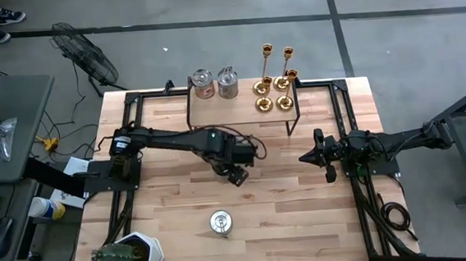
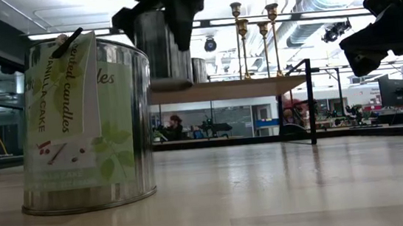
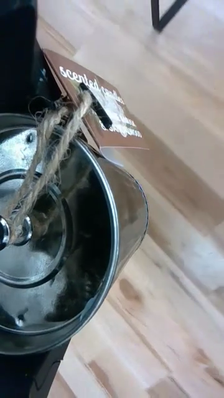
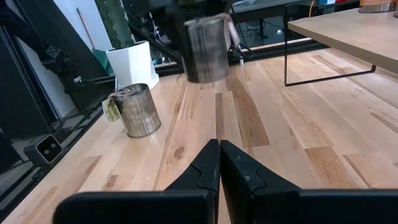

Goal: Pick & Place candle stick holders
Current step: Put the brown scented candle on the shelf aligned with the other scented candle

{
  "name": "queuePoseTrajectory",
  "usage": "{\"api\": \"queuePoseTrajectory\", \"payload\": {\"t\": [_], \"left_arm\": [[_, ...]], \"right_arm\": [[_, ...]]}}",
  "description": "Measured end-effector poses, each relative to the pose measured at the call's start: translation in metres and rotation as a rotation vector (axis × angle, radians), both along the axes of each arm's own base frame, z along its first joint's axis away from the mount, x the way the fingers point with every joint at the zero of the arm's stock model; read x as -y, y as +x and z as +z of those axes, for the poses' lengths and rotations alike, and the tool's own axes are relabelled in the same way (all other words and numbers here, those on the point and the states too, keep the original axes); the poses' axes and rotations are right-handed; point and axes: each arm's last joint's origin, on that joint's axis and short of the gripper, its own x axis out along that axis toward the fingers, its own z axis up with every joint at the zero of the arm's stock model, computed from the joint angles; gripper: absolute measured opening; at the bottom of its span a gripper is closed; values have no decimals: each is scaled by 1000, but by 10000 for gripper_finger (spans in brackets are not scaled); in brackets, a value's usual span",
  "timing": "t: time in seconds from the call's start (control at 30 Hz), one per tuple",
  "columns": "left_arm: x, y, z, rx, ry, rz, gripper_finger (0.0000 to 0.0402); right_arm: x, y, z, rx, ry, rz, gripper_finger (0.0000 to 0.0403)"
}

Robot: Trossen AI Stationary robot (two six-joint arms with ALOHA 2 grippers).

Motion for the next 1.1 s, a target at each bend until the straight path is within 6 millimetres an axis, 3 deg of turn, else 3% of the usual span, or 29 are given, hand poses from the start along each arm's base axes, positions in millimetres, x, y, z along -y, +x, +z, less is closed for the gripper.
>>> {"api": "queuePoseTrajectory", "payload": {"t": [0.27,0.5,1.1], "left_arm": [[-25,-5,37,41,39,98,354],[-59,-14,60,62,104,220,354],[-148,-31,64,57,172,487,354]], "right_arm": [[0,0,0,0,0,0,4],[0,0,0,-1,0,0,4],[0,0,0,0,0,0,4]]}}
